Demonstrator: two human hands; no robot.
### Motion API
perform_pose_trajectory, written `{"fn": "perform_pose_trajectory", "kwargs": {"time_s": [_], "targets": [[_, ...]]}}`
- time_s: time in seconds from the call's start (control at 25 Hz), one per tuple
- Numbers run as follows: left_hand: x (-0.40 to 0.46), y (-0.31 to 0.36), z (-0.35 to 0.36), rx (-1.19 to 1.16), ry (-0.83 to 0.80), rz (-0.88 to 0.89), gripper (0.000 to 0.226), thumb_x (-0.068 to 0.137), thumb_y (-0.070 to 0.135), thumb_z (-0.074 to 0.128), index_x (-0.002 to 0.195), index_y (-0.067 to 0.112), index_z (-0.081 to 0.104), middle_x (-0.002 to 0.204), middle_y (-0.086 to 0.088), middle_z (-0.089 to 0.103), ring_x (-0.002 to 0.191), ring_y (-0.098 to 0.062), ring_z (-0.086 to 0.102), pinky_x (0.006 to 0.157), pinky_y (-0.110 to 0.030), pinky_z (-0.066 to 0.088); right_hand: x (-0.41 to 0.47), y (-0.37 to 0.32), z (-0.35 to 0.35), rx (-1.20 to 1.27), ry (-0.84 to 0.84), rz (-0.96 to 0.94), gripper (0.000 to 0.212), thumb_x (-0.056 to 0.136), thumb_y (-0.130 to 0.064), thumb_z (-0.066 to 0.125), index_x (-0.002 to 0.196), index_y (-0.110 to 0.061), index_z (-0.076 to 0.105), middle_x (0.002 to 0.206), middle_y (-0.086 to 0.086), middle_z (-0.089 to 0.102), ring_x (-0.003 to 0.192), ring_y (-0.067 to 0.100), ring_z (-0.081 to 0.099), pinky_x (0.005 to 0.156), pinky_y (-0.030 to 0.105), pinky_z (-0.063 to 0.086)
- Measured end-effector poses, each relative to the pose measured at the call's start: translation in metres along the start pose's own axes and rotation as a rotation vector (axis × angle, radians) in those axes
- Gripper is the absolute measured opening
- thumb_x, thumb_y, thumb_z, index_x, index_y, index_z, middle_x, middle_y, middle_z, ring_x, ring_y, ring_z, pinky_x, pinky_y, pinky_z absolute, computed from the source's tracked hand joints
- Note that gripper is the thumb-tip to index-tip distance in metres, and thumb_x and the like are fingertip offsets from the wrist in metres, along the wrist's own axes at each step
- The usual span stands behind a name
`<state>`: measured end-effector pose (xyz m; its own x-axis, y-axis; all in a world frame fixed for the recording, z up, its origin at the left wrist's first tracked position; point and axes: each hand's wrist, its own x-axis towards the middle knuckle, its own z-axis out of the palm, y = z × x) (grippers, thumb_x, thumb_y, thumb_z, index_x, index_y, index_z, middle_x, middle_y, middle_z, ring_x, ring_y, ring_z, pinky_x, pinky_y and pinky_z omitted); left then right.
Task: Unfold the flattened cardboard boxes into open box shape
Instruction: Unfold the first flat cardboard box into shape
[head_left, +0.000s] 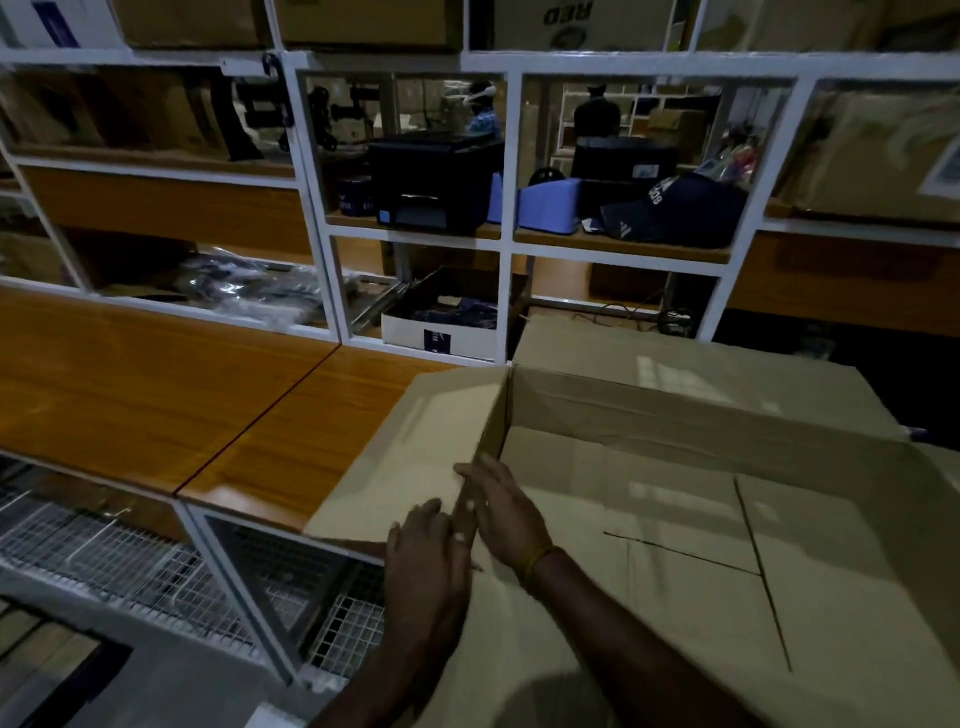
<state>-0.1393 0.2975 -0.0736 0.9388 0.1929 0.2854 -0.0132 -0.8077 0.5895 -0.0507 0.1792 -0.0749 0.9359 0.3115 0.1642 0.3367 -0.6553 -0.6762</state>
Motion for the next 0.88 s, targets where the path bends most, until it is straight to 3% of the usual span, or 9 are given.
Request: {"fn": "perform_pose_trajectory", "kwargs": {"time_s": [0.08, 0.2, 0.24, 0.32, 0.4, 0.48, 0.6, 0.76, 0.88], "targets": [[0.013, -0.009, -0.014, -0.283, 0.004, -0.054, 0.031, 0.093, 0.033, 0.033, 0.109, 0.024, 0.058, 0.103, 0.004, 0.063, 0.096, -0.019, 0.061, 0.081, -0.035, 0.046, -0.01, -0.002, -0.001, 0.152, -0.01, 0.216, 0.048, 0.098, -0.012, 0.048, 0.144, -0.027, 0.047, 0.148, 0.007, 0.048, 0.13, 0.024, 0.051, 0.103, 0.031, 0.043], [0.056, -0.025, -0.023, -0.321, -0.189, 0.003, 0.022, 0.098, 0.018, 0.042, 0.105, 0.032, 0.058, 0.09, 0.004, 0.068, 0.069, -0.018, 0.064, 0.054, -0.034, 0.05, -0.023, -0.02, -0.006, 0.214, -0.129, 0.395, 0.04, 0.098, -0.04, 0.05, 0.134, -0.024, 0.057, 0.132, 0.005, 0.062, 0.106, 0.027, 0.066, 0.091, 0.036, 0.052], [0.072, -0.031, -0.022, -0.292, -0.293, 0.031, 0.031, 0.097, 0.01, 0.045, 0.108, 0.034, 0.06, 0.098, 0.005, 0.07, 0.068, -0.015, 0.063, 0.056, -0.032, 0.052, -0.028, -0.03, -0.005, 0.188, -0.151, 0.379, 0.043, 0.096, -0.05, 0.049, 0.127, -0.024, 0.061, 0.127, 0.004, 0.064, 0.104, 0.027, 0.065, 0.09, 0.037, 0.053], [0.094, -0.046, -0.017, -0.223, -0.392, 0.12, 0.048, 0.092, 0.005, 0.05, 0.114, 0.047, 0.058, 0.118, 0.013, 0.067, 0.089, -0.007, 0.064, 0.073, -0.029, 0.055, -0.034, -0.051, 0.001, 0.07, -0.165, 0.362, 0.05, 0.093, -0.062, 0.045, 0.117, -0.022, 0.063, 0.118, 0.005, 0.067, 0.105, 0.029, 0.063, 0.089, 0.039, 0.052], [0.101, -0.063, -0.01, -0.261, -0.406, 0.208, 0.049, 0.092, 0.011, 0.053, 0.118, 0.052, 0.059, 0.13, 0.022, 0.061, 0.116, -0.004, 0.059, 0.093, -0.034, 0.053, -0.035, -0.066, 0.008, -0.071, -0.129, 0.371, 0.051, 0.093, -0.062, 0.044, 0.123, -0.022, 0.056, 0.118, 0.007, 0.066, 0.108, 0.032, 0.062, 0.088, 0.038, 0.051], [0.094, -0.076, -0.006, -0.336, -0.413, 0.23, 0.046, 0.095, 0.008, 0.054, 0.121, 0.045, 0.065, 0.137, 0.021, 0.056, 0.126, -0.003, 0.053, 0.102, -0.037, 0.049, -0.039, -0.072, 0.01, -0.143, -0.089, 0.363, 0.051, 0.092, -0.057, 0.048, 0.131, -0.025, 0.051, 0.12, 0.008, 0.067, 0.109, 0.033, 0.063, 0.088, 0.038, 0.051], [0.079, -0.077, -0.014, -0.269, -0.385, 0.308, 0.061, 0.088, -0.008, 0.054, 0.118, 0.044, 0.067, 0.14, 0.017, 0.054, 0.129, -0.005, 0.05, 0.102, -0.03, 0.048, -0.061, -0.083, 0.013, -0.225, -0.051, 0.346, 0.052, 0.09, -0.056, 0.048, 0.131, -0.024, 0.051, 0.118, 0.009, 0.067, 0.108, 0.033, 0.063, 0.088, 0.038, 0.049], [0.058, -0.07, -0.033, -0.069, -0.403, 0.477, 0.06, 0.092, -0.003, 0.055, 0.122, 0.048, 0.058, 0.143, 0.008, 0.046, 0.123, -0.008, 0.049, 0.09, -0.022, 0.05, -0.097, -0.099, 0.016, -0.297, -0.027, 0.326, 0.05, 0.092, -0.051, 0.047, 0.131, -0.021, 0.05, 0.118, 0.01, 0.065, 0.11, 0.032, 0.06, 0.091, 0.038, 0.043], [0.035, -0.07, -0.039, -0.032, -0.466, 0.52, 0.06, 0.093, -0.005, 0.053, 0.125, 0.046, 0.056, 0.152, 0.001, 0.033, 0.13, -0.015, 0.044, 0.096, -0.019, 0.047, -0.124, -0.111, 0.016, -0.289, 0.001, 0.352, 0.045, 0.095, -0.04, 0.048, 0.133, -0.017, 0.051, 0.123, 0.01, 0.059, 0.113, 0.031, 0.058, 0.093, 0.038, 0.042]]}}
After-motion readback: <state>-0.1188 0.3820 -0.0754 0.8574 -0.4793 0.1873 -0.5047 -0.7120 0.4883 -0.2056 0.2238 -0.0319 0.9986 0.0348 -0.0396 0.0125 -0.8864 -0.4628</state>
